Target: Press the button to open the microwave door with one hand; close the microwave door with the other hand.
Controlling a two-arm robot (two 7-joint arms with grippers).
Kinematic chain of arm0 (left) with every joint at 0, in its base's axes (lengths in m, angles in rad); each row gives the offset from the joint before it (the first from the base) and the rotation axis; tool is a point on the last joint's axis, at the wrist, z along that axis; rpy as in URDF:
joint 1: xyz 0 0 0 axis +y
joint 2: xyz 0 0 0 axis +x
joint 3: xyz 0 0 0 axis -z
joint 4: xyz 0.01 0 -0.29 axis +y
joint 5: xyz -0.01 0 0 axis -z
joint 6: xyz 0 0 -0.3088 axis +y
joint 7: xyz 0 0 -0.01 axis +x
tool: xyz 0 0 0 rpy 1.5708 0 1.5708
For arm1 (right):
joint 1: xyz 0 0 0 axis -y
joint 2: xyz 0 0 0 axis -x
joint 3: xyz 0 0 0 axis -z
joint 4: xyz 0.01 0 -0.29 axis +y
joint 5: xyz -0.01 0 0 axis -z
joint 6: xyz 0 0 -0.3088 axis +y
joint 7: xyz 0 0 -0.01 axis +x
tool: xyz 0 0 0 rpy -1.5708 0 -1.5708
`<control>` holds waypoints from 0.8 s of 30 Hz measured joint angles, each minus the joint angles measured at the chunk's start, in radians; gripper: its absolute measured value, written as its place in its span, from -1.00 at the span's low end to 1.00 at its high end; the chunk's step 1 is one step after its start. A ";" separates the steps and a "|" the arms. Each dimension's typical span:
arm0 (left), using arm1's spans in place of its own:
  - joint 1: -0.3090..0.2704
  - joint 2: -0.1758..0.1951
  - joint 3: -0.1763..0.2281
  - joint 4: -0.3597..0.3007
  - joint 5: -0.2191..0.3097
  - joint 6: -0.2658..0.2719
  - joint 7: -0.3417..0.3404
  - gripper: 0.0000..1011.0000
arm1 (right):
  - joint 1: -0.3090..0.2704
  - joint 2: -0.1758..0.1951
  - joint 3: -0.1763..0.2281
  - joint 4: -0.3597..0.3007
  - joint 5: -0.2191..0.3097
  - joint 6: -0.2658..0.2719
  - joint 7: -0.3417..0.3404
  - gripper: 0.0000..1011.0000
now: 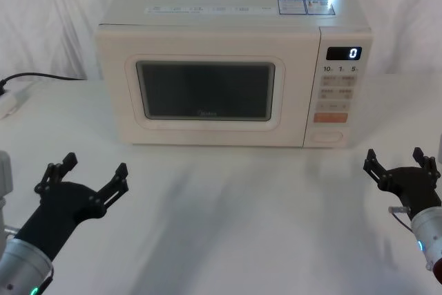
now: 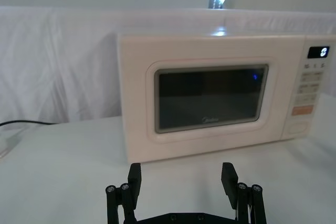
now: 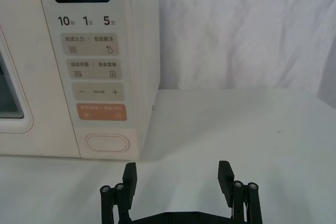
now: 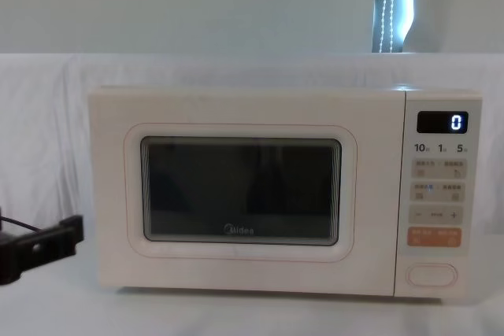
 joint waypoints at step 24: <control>0.030 -0.009 -0.012 0.019 0.038 -0.034 0.001 0.98 | 0.000 0.000 0.000 0.000 0.000 0.000 0.000 0.98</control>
